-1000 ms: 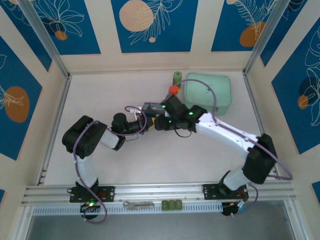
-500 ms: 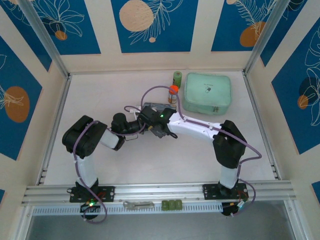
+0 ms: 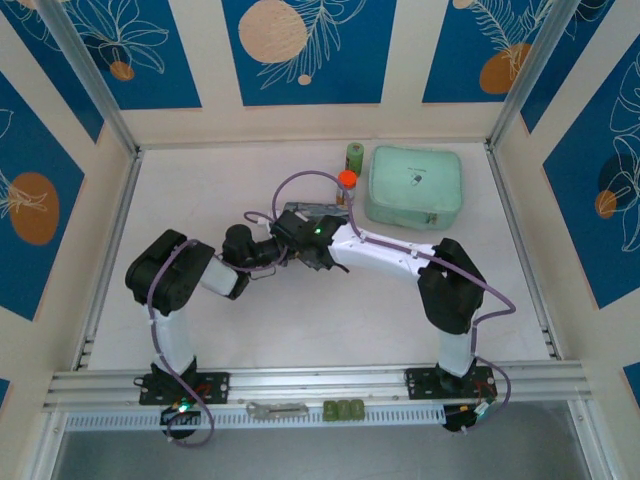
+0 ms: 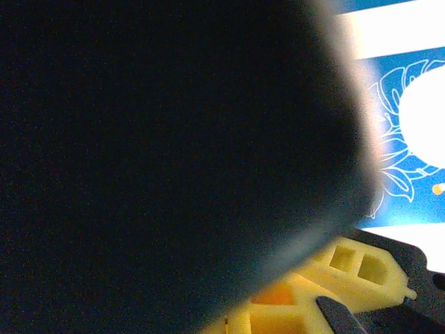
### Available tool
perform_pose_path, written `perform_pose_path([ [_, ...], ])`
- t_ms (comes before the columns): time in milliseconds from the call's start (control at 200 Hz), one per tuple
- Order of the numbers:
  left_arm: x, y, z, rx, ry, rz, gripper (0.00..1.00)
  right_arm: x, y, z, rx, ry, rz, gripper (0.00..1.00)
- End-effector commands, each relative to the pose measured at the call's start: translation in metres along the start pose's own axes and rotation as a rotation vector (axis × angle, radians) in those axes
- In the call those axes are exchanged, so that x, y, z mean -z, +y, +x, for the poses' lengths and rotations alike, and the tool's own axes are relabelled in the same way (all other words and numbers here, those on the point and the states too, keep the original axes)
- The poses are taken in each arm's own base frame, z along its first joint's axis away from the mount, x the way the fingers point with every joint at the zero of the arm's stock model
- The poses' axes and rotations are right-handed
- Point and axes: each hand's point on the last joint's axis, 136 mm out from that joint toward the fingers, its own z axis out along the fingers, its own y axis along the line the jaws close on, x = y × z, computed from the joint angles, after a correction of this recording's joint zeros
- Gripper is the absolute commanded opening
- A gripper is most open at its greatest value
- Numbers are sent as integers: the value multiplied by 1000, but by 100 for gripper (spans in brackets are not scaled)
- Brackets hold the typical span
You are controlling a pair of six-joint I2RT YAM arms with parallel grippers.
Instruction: Unlock the padlock with the key
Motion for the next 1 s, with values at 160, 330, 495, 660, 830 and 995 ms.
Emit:
perform_pose_path([
  [160, -6, -40, 5, -64, 79, 121, 0, -14, 16, -4, 72, -59, 16, 37],
  [330, -5, -36, 6, -51, 97, 103, 0, -11, 12, -5, 65, -110, 11, 37],
  [495, -5, -40, 10, -42, 122, 113, 0, -13, 6, -13, 33, -165, 3, 31],
  [660, -4, -41, 13, -36, 140, 116, 0, -15, 5, -18, 20, -201, 1, 21],
  [830, -3, -40, 14, -33, 144, 115, 0, -9, -2, -17, -79, -204, -100, 0],
  [995, -4, -40, 14, -48, 149, 128, 0, 7, 5, -16, -239, -222, -397, 0],
])
